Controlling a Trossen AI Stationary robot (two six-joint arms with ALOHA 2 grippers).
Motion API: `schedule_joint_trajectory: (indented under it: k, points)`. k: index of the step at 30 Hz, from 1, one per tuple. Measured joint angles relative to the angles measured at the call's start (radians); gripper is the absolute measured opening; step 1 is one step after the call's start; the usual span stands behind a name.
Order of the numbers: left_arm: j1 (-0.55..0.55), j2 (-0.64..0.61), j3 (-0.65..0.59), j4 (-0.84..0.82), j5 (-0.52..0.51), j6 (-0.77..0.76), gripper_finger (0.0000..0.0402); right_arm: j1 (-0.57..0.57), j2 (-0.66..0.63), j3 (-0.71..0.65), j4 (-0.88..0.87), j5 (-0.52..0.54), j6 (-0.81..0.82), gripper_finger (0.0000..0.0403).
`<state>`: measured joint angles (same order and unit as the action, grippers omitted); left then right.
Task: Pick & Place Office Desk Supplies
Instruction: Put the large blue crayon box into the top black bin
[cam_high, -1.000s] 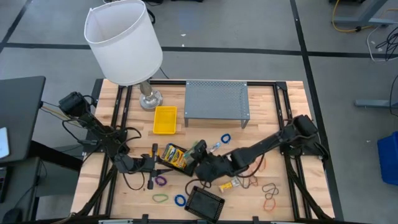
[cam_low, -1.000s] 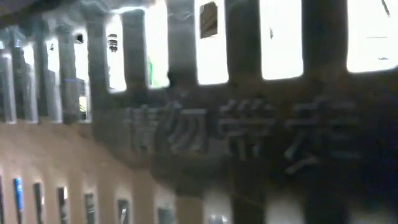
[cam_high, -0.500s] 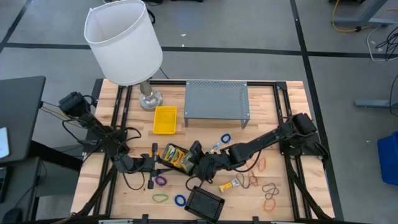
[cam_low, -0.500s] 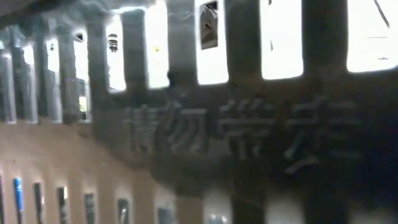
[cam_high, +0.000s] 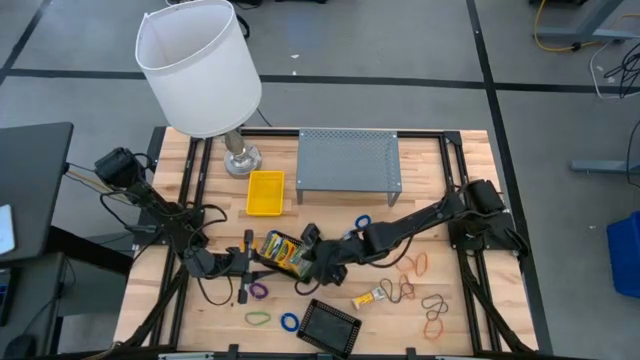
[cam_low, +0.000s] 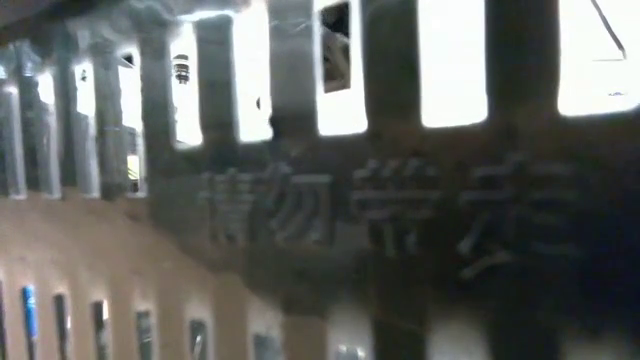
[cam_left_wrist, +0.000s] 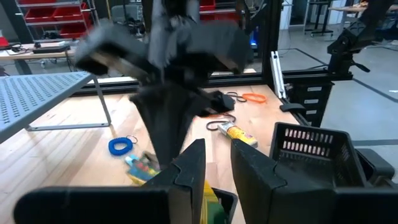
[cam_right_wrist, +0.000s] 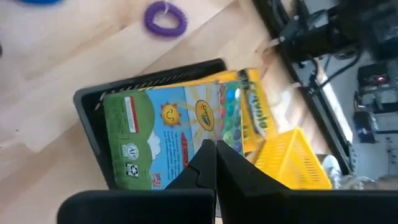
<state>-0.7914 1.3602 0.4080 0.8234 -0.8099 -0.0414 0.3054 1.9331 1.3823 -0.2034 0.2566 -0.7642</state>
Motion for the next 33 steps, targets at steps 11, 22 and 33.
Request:
schedule_joint_trajectory:
  k: [11, 22, 33]
  points:
    - [0.000, 0.000, 0.001, -0.002, -0.003, 0.001, 0.0085, -0.018, 0.061, 0.000, 0.049, 0.021, -0.027, 0.0005]
    - [0.000, 0.000, 0.001, -0.008, -0.002, 0.000, 0.0085, -0.011, 0.061, 0.000, 0.123, 0.125, -0.038, 0.0096]
    - [-0.001, 0.000, 0.001, -0.018, -0.002, -0.037, 0.0085, 0.029, 0.051, 0.000, 0.096, 0.157, -0.003, 0.0115]
